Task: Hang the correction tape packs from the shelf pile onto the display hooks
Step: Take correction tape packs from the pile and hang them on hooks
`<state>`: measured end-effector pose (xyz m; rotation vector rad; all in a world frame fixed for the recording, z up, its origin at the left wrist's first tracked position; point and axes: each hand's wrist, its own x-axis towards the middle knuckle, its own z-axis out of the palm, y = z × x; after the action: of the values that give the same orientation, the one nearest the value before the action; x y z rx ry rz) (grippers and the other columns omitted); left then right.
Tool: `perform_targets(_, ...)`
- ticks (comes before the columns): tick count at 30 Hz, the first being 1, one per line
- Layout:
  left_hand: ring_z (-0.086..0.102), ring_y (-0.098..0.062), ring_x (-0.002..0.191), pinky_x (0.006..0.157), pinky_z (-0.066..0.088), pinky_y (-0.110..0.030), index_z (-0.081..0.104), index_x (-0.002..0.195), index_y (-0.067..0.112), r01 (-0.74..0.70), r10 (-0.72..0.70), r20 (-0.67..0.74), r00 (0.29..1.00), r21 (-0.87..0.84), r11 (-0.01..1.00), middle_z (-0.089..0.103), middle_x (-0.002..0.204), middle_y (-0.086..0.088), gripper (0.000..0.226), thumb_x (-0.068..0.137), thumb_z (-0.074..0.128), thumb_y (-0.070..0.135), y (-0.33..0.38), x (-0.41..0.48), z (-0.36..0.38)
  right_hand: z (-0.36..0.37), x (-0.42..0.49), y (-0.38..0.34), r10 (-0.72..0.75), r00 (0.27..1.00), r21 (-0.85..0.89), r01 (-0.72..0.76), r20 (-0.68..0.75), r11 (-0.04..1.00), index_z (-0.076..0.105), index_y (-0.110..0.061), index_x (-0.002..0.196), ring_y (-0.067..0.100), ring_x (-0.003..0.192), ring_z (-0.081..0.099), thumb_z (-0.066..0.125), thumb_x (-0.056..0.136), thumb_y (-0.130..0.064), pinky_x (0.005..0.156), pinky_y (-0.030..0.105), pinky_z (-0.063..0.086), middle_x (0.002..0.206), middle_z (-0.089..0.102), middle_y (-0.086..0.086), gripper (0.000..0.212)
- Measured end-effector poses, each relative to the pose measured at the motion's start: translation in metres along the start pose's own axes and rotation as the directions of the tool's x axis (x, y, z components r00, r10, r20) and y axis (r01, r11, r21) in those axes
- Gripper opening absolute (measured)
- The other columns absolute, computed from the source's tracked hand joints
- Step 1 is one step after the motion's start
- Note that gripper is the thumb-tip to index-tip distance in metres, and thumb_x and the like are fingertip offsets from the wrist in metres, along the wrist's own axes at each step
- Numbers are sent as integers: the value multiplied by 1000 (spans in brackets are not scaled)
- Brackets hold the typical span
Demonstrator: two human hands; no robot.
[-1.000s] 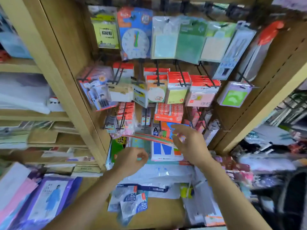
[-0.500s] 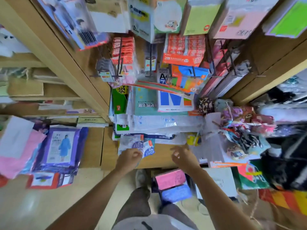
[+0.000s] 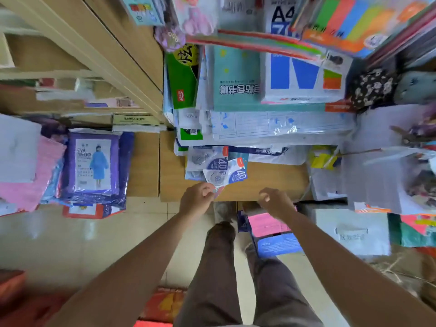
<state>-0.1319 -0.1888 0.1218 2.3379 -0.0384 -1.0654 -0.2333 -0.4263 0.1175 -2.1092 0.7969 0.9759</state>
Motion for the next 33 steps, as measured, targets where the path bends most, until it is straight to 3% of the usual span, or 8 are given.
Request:
perform_targets(5, 69, -15, 103, 83, 55, -32, 71, 113, 18, -105, 112, -70, 991, 86, 991, 73, 114, 4, 22, 93, 62, 16, -28, 61, 17, 36, 57, 14, 166, 985, 283, -175, 54, 943, 66, -15, 115, 27, 91, 68, 67, 90, -27, 80, 33, 54, 100, 71, 8, 28)
perform_targets(9, 61, -30, 110, 88, 52, -42, 62, 126, 15, -217, 265, -183, 947, 247, 945, 65, 124, -8, 41, 86, 71, 17, -41, 105, 30, 60, 87, 17, 308, 938, 693, -328, 158, 643, 59, -8, 118, 21, 66, 60, 71, 90, -22, 68, 32, 52, 84, 68, 10, 33)
perform_targets(12, 41, -37, 140, 111, 40, -51, 41, 147, 20, -218, 310, -145, 940, 446, 868, 42, 154, -12, 72, 85, 74, 34, -55, 137, 41, 80, 107, 7, 349, 902, 791, -403, 256, 461, 62, -10, 116, 20, 71, 63, 70, 90, -23, 84, 41, 56, 90, 69, 8, 30)
perform_targets(16, 8, -44, 153, 119, 24, -55, 15, 161, 24, -140, 212, -74, 974, 538, 831, 7, 169, -12, 95, 88, 69, 51, -71, 156, 58, 95, 119, -14, 341, 876, 773, -469, 343, 428, 60, -14, 102, 21, 91, 61, 63, 96, -27, 84, 36, 51, 105, 64, 5, 16)
perform_targets(19, 15, -42, 152, 117, 30, -54, 16, 161, 26, -175, 266, -78, 961, 572, 801, 15, 167, -13, 95, 87, 67, 55, -86, 158, 63, 104, 125, -20, 276, 878, 799, -474, 392, 371, 55, -12, 125, 24, 113, 59, 62, 97, -31, 87, 37, 47, 118, 61, 3, 35)
perform_targets(24, 44, -36, 129, 89, 52, -45, 41, 151, 25, -199, 311, -214, 926, 423, 884, 42, 147, -11, 74, 85, 73, 34, -91, 137, 59, 119, 137, -21, 109, 886, 874, -463, 451, 148, 54, -20, 124, 26, 134, 46, 62, 96, -31, 104, 45, 42, 135, 52, 3, 31)
perform_targets(28, 53, -31, 123, 88, 53, -44, 46, 146, 23, -160, 240, -310, 920, 264, 951, 51, 136, -10, 66, 86, 73, 30, -98, 143, 50, 128, 143, -24, 54, 883, 883, -468, 466, 39, 56, -24, 126, 25, 134, 45, 58, 97, -14, 108, 51, 39, 139, 51, 3, 30)
perform_targets(33, 39, -36, 130, 99, 41, -43, 44, 146, 16, 50, 46, -365, 930, 252, 967, 45, 146, -13, 78, 81, 74, 48, -101, 165, 37, 131, 150, -34, 104, 881, 887, -461, 461, -32, 62, -17, 107, 18, 112, 59, 73, 89, -17, 105, 46, 46, 109, 67, 1, 21)
